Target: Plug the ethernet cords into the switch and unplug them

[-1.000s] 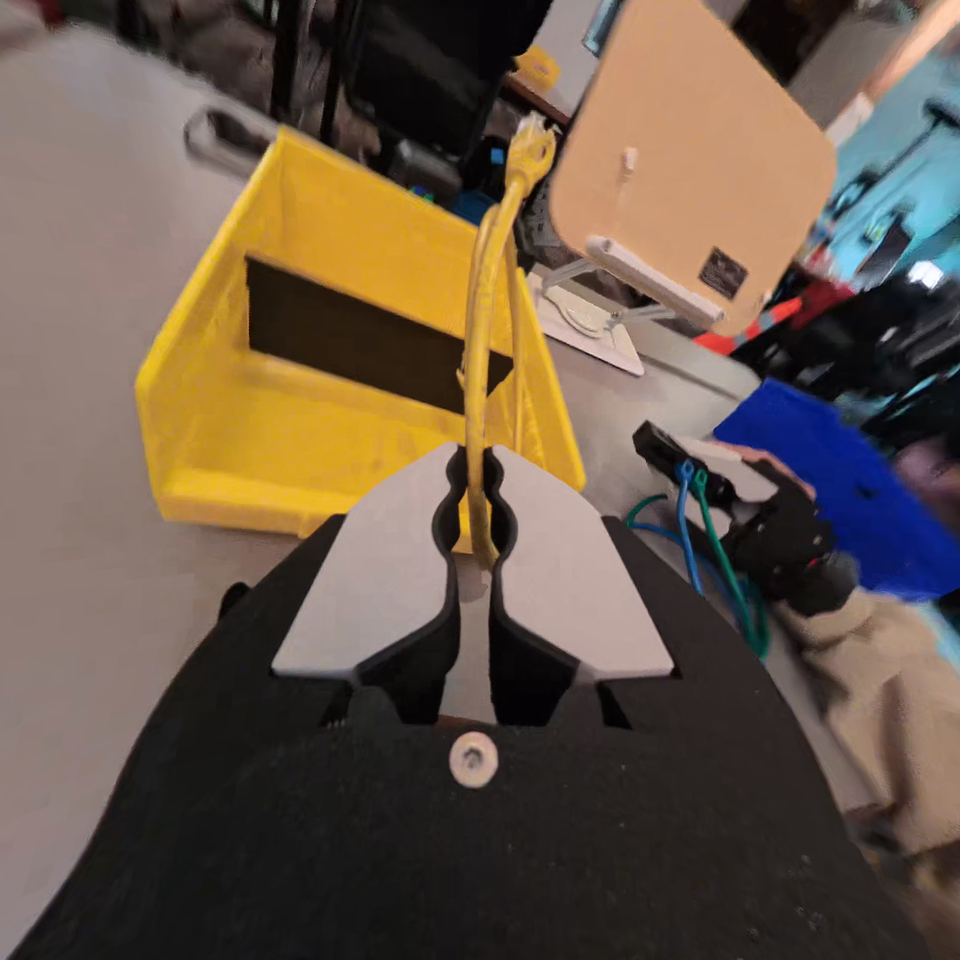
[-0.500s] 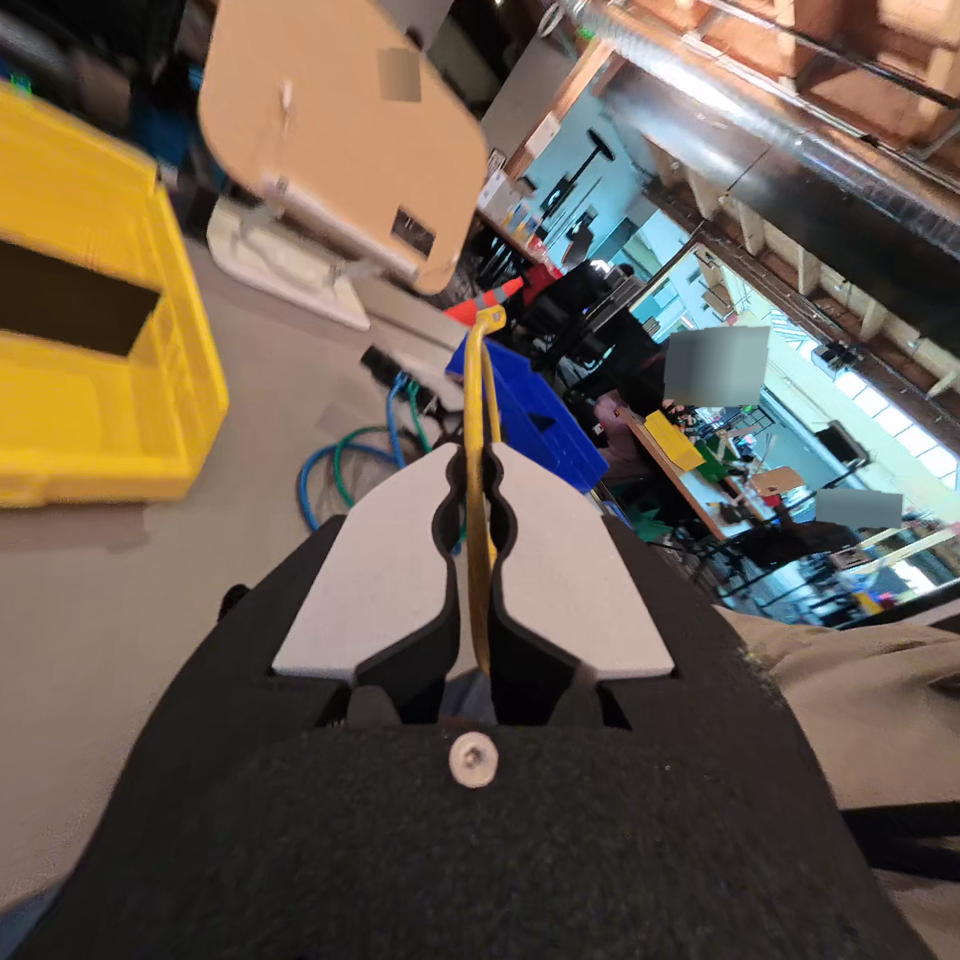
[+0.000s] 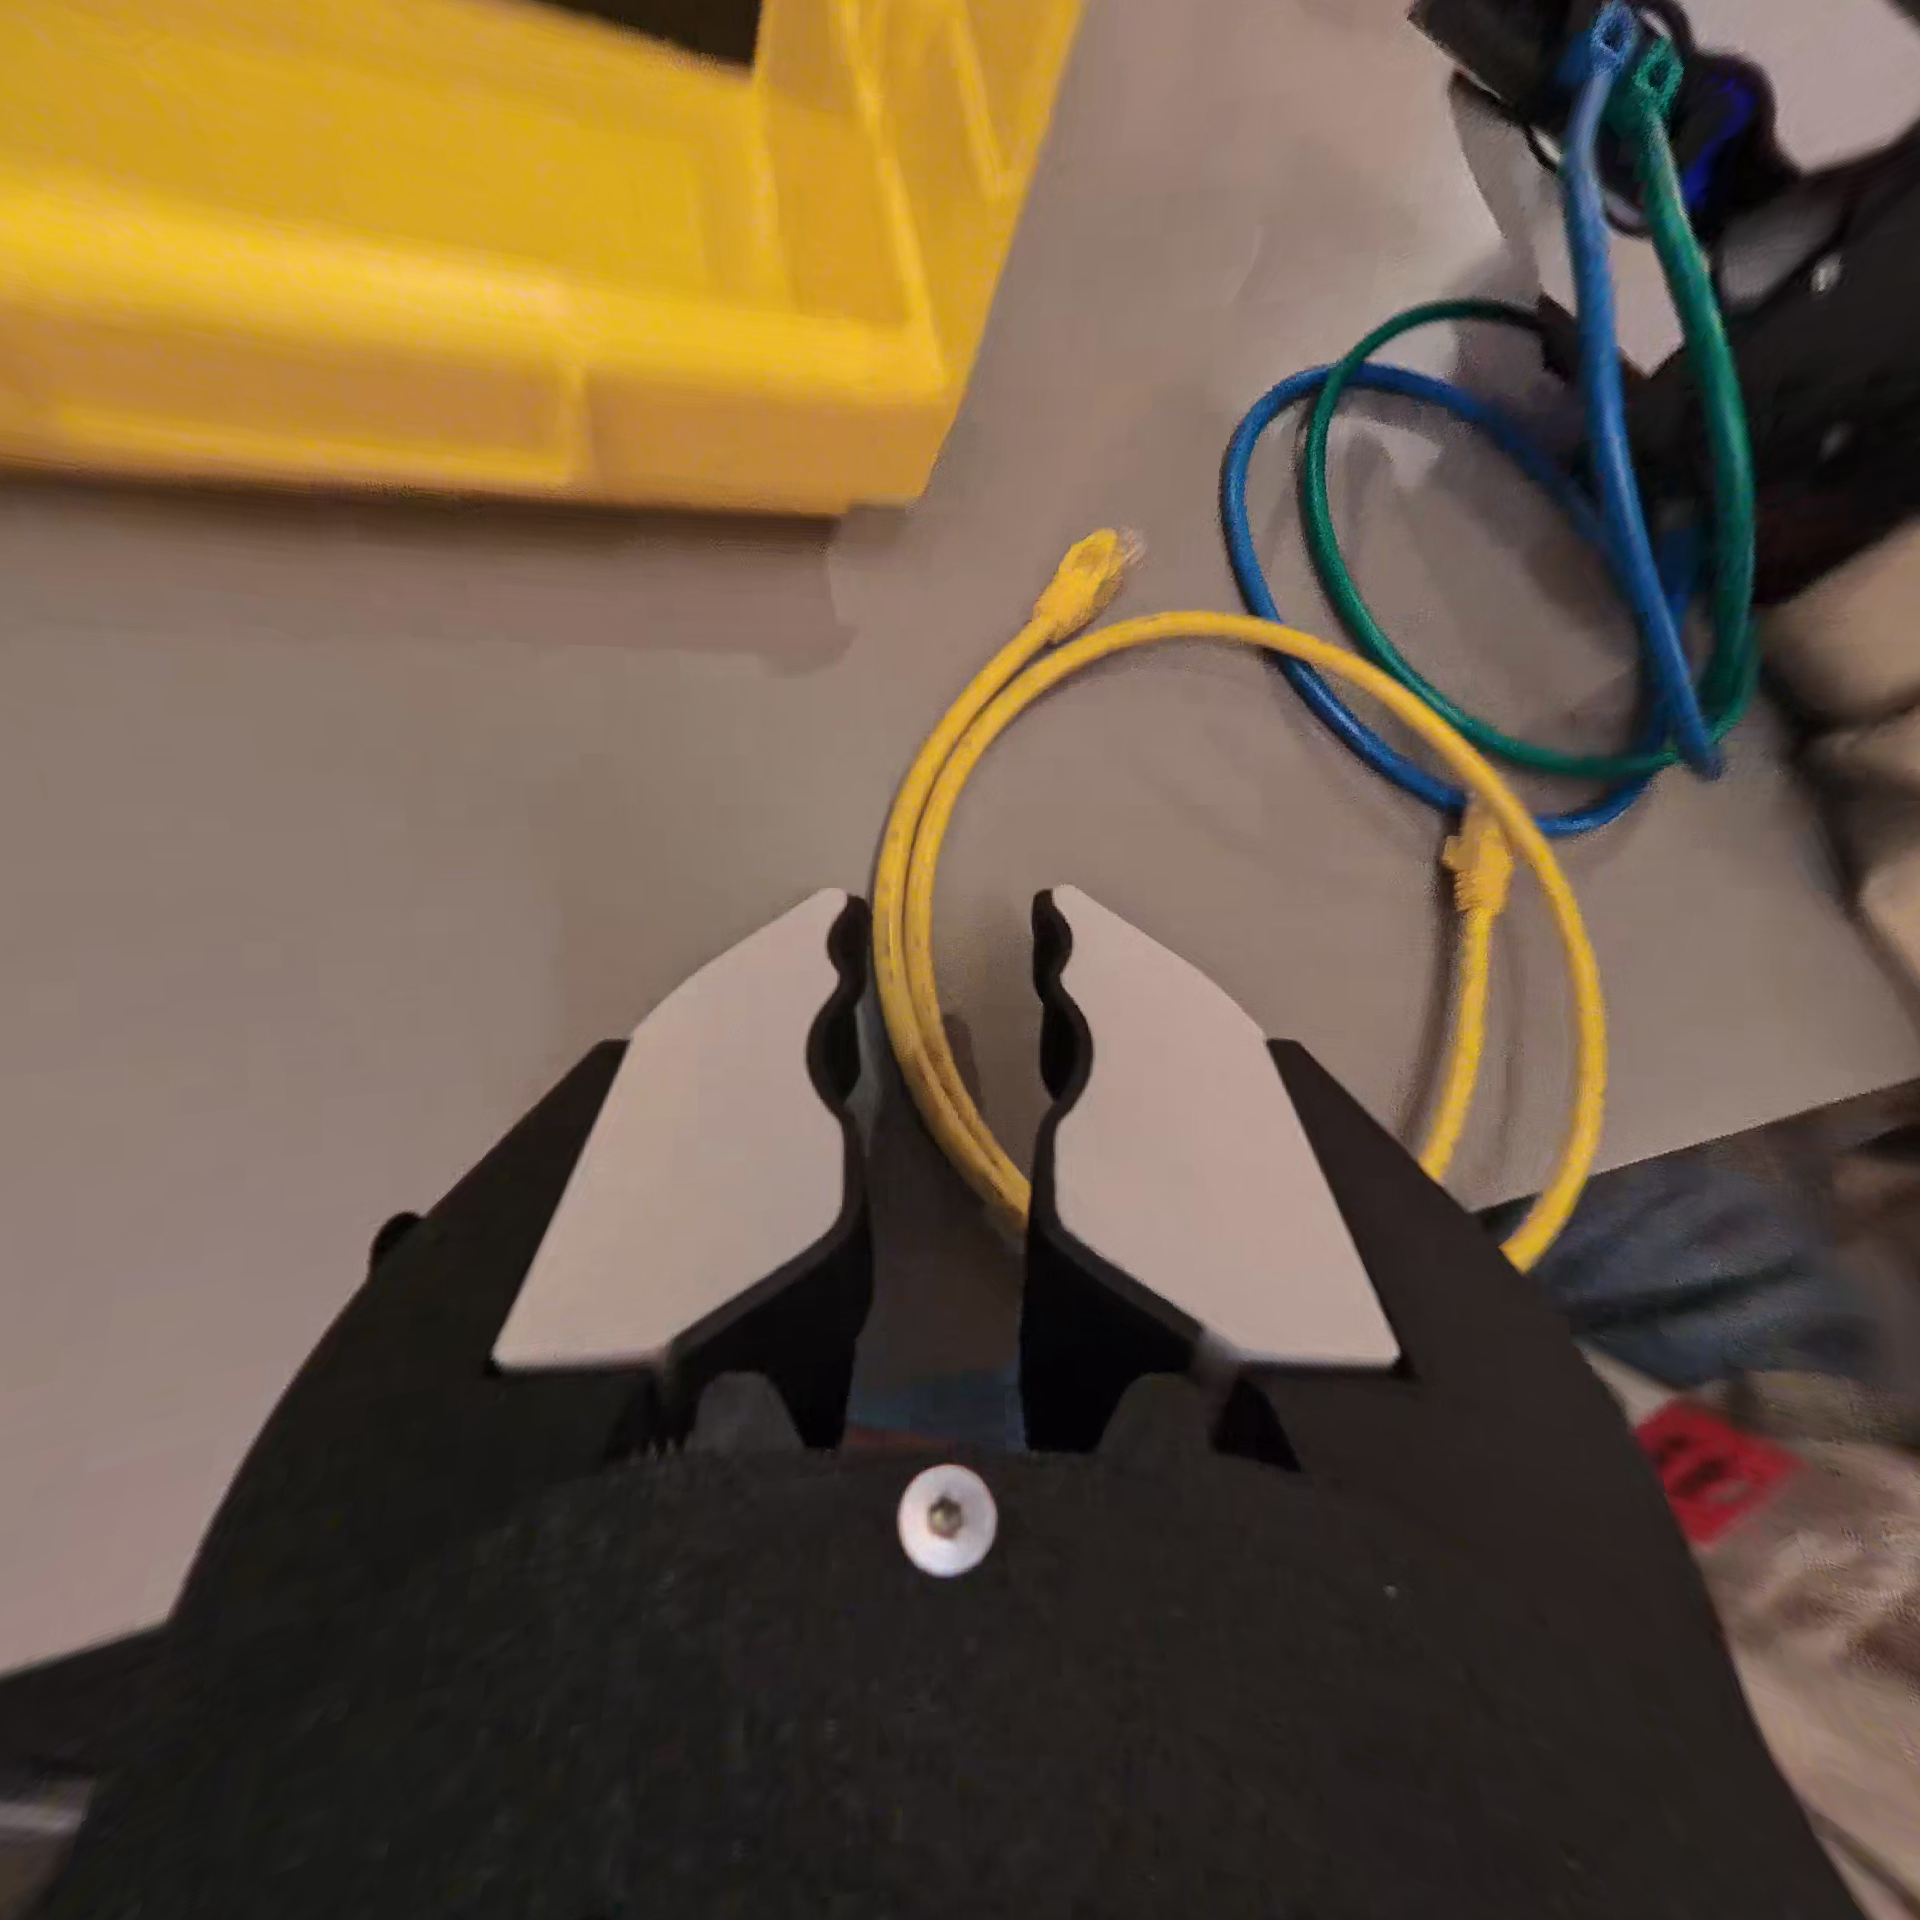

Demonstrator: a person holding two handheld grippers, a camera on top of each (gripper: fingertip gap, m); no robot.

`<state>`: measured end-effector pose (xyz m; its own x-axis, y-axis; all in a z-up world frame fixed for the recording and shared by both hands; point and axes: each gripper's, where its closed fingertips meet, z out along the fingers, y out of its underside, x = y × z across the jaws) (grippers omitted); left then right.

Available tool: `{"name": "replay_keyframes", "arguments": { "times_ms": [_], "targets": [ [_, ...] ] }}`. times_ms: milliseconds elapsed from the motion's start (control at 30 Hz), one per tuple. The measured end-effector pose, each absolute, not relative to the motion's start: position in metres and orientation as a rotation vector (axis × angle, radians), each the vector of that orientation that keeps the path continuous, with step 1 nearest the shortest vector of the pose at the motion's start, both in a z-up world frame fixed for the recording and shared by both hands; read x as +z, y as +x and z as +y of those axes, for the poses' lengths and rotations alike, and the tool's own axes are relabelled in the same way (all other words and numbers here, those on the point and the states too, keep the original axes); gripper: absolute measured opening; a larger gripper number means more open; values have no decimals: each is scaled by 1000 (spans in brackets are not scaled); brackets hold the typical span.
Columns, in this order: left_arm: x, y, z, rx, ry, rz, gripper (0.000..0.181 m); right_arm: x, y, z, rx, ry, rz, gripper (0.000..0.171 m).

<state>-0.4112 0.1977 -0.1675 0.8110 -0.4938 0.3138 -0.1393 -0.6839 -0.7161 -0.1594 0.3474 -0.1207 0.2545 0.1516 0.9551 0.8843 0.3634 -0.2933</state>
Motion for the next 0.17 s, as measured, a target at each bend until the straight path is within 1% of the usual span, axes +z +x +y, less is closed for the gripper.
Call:
{"name": "replay_keyframes", "arguments": {
  "times_ms": [100,167],
  "targets": [
    [-150,-408,213,-488,-2147,726,27,-122,-161,347,-667,-1106,-1236,27],
    [-143,-403,228,-465,-2090,818,20,-123,-162,347,-665,-1101,-1244,27]
  ]
}}
